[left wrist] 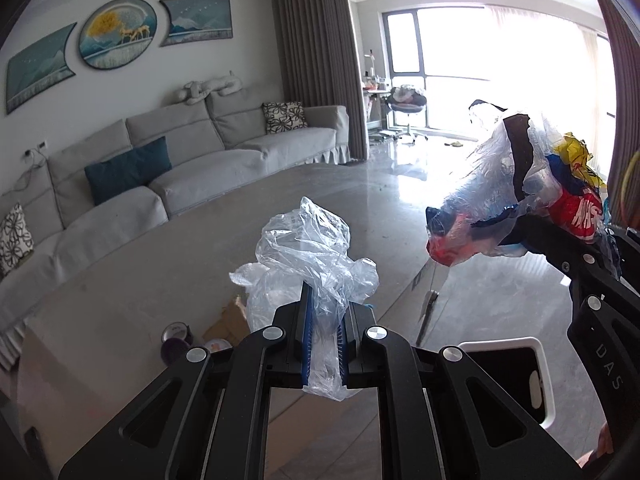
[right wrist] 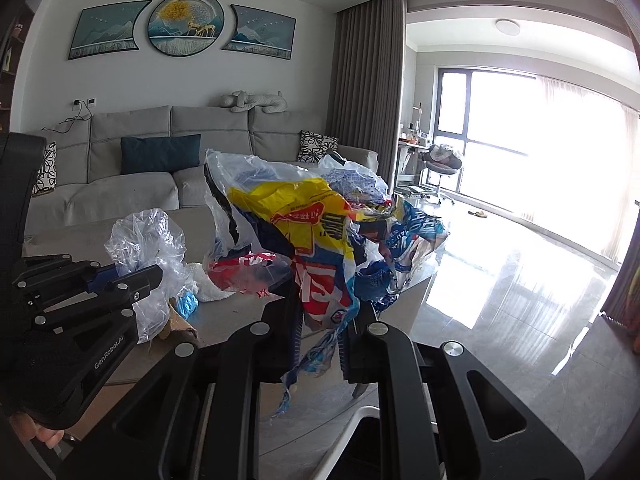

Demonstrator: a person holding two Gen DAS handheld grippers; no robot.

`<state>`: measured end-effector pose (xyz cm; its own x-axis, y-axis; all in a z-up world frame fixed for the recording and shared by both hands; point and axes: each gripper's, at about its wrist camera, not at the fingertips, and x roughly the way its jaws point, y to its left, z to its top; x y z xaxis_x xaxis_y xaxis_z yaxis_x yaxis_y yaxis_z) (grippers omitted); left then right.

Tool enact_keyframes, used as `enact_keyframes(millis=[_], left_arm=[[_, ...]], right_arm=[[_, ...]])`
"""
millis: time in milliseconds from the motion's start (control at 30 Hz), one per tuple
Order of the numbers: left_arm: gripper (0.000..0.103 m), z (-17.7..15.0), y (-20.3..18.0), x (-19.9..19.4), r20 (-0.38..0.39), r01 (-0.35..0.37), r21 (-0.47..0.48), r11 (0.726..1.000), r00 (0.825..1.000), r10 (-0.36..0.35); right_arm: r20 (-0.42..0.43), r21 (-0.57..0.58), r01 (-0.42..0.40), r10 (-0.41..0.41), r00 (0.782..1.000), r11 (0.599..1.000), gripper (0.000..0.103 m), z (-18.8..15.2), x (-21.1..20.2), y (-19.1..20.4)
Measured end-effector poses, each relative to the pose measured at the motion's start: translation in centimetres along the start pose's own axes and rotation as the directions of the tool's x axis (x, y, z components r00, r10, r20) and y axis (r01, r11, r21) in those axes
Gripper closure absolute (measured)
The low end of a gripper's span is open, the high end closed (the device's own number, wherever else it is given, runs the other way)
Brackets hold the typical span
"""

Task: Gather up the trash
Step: 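Carry the plastic bag and wrapper bundle over the white trash bin with both grippers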

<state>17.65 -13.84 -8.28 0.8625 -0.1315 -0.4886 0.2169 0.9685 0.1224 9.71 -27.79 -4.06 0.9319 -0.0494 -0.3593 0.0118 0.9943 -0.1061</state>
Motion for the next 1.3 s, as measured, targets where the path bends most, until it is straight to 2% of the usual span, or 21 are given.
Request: enact_keyframes(millis=[267,500,633,800,933,1100,1300], left_arm=[[0.091,0.3,-8.1,0.5,0.015,0.130,0.055,0.990,0.991,-0.131],[0.091,-1.4,-15.1,2.6,-0.038,0.250,0.097,0.963,0.968,-0.247],[0.091,-3.1,-18.0,3.9,-0.080,0.290,0.131,0.948,0.956,-0.282],[0.091,-5.0,-20.2,6.3,-0.142,0.320,0.152,0.935,0.943,-0.300],[0.091,-6.6,-21.3,8.8,-0.206,0.346,0.142,0.928,0.927,-0.314],[0.091,-8.5,-22.2,11.7,-0.268,0.362,0.150,0.920,0.911,-0.314],[0.091,-10.5,-23.2,14.2,-0.338,0.394,0.142,0.908,0.882,-0.330]], right_arm=[[-0.046,0.029,0.128,-0.127,0.991,0.991,0.087,-2.2,-1.7,-5.9],[-0.116,0.018,0.220,-0.217,0.969,0.975,0.087,-5.1,-1.6,-9.8],[-0.154,0.040,0.242,-0.233,0.960,0.969,0.087,-7.4,-0.2,-11.3],[-0.218,0.006,0.250,-0.243,0.945,0.968,0.087,-9.9,2.0,-12.5],[-0.231,0.005,0.244,-0.236,0.944,0.970,0.087,-10.9,3.2,-12.5],[-0.296,-0.015,0.224,-0.218,0.930,0.975,0.087,-12.5,4.7,-12.7],[-0.357,-0.004,0.229,-0.215,0.909,0.973,0.087,-13.9,5.8,-12.9]])
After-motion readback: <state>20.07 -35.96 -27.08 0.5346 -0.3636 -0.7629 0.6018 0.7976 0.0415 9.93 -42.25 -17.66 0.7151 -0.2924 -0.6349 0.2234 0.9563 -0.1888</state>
